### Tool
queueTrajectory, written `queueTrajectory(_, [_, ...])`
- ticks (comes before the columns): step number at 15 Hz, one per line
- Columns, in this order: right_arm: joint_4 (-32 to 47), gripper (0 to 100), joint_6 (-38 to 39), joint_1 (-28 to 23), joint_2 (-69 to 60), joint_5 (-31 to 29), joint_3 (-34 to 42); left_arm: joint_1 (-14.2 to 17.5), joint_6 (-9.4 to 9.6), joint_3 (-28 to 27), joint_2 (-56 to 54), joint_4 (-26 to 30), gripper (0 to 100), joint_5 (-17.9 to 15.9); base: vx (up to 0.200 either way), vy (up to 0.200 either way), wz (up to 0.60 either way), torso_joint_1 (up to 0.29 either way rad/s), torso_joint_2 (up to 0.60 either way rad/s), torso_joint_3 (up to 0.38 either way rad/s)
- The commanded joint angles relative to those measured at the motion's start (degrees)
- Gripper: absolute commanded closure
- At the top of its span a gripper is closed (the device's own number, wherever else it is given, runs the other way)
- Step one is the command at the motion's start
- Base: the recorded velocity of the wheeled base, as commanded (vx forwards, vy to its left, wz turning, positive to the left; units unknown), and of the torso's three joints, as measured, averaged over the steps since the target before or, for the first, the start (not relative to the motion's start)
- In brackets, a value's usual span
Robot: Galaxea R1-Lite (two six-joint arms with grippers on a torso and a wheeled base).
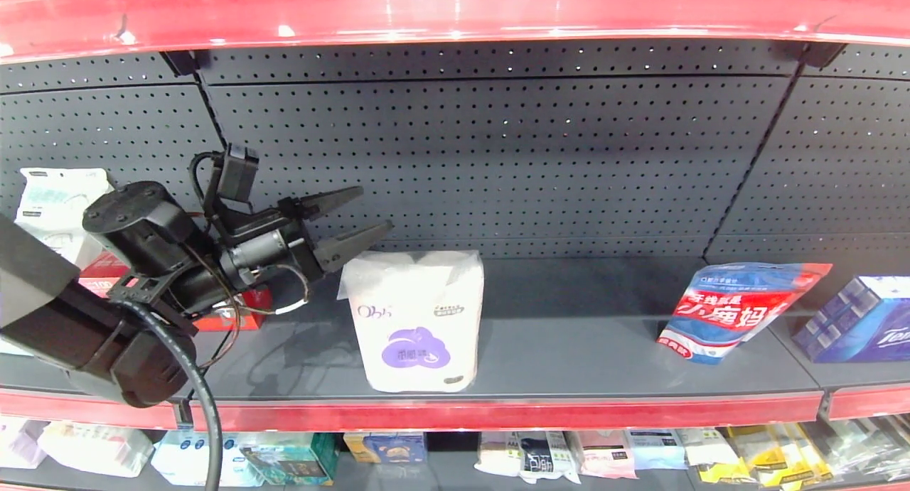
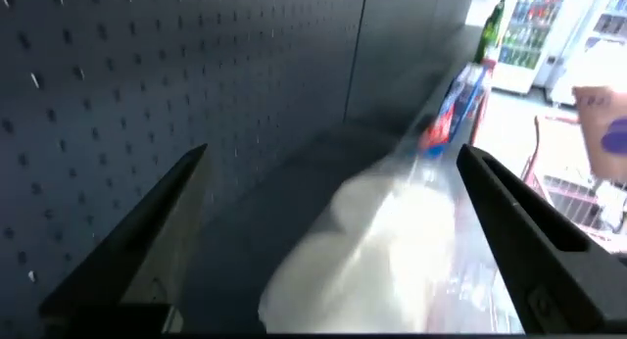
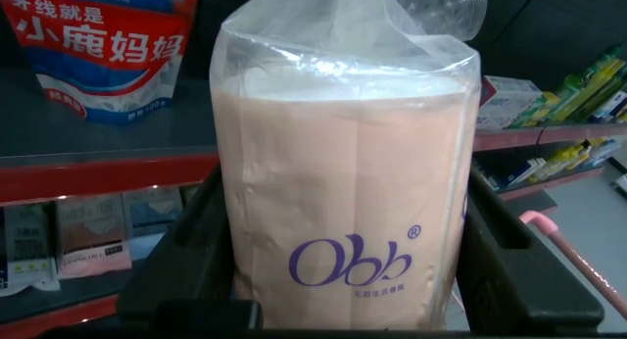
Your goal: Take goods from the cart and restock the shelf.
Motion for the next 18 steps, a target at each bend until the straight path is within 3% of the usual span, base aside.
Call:
queueTrajectory(1, [0.0,100,0.1,0.1,0.6,0.0,0.0,0.9,-0.04,-1.9,-0.7,1.0,0,1.1,0.0,0.0,0.0,0.0,0.0,0.0])
queueTrajectory(4, [0.0,100,0.1,0.0,0.9,0.2,0.1,0.8,0.49,-3.7,-0.7,4.4,0,9.8,0.0,0.0,0.0,0.0,0.0,0.0])
queueTrajectory(5, [-0.1,100,0.1,0.1,1.1,0.2,0.0,0.9,1.37,-3.3,-0.7,5.2,0,11.5,0.0,0.0,0.0,0.0,0.0,0.0])
queueTrajectory(6, [-0.4,100,0.1,0.1,1.7,0.2,-0.1,0.9,4.01,-2.9,-0.7,6.5,0,14.5,0.0,0.0,0.0,0.0,0.0,0.0])
queueTrajectory(7, [-0.5,100,0.2,0.2,2.0,0.3,-0.3,0.8,6.73,-2.9,-0.7,8.2,0,19.7,0.0,0.0,0.0,0.0,0.0,0.0])
queueTrajectory(9, [-0.5,100,1.0,0.3,2.9,0.7,-0.8,-0.1,7.35,-3.0,-0.8,10.6,0,27.7,0.0,0.0,0.0,0.0,0.0,0.0])
queueTrajectory(10, [-0.5,100,1.1,0.3,3.0,1.0,-0.9,-0.3,7.43,-2.8,-1.1,11.5,0,30.1,0.0,0.0,0.0,0.0,0.0,0.0])
queueTrajectory(11, [-0.6,100,1.3,0.3,3.5,1.0,-1.3,-0.3,8.75,-2.6,-2.8,17.5,0,37.4,0.0,0.0,0.0,0.0,0.0,0.0])
queueTrajectory(12, [-0.6,100,1.4,0.3,3.5,1.0,-1.3,-0.3,8.84,-2.6,-3.0,18.4,0,38.2,0.0,0.0,0.0,0.0,0.0,0.0])
queueTrajectory(13, [-0.6,100,2.0,0.3,3.9,1.8,-1.6,-0.3,8.84,-2.5,-8.2,29.3,0,43.3,0.0,0.0,0.0,0.0,0.0,0.0])
queueTrajectory(17, [-0.6,100,2.9,0.3,4.4,3.0,-2.9,-2.0,9.28,1.0,-21.9,48.8,0,43.0,0.0,0.0,0.0,0.0,0.0,0.0])
queueTrajectory(18, [-0.6,100,3.6,0.3,5.1,3.4,-3.6,-2.2,9.37,3.2,-25.3,50.1,0,42.8,0.0,0.0,0.0,0.0,0.0,0.0])
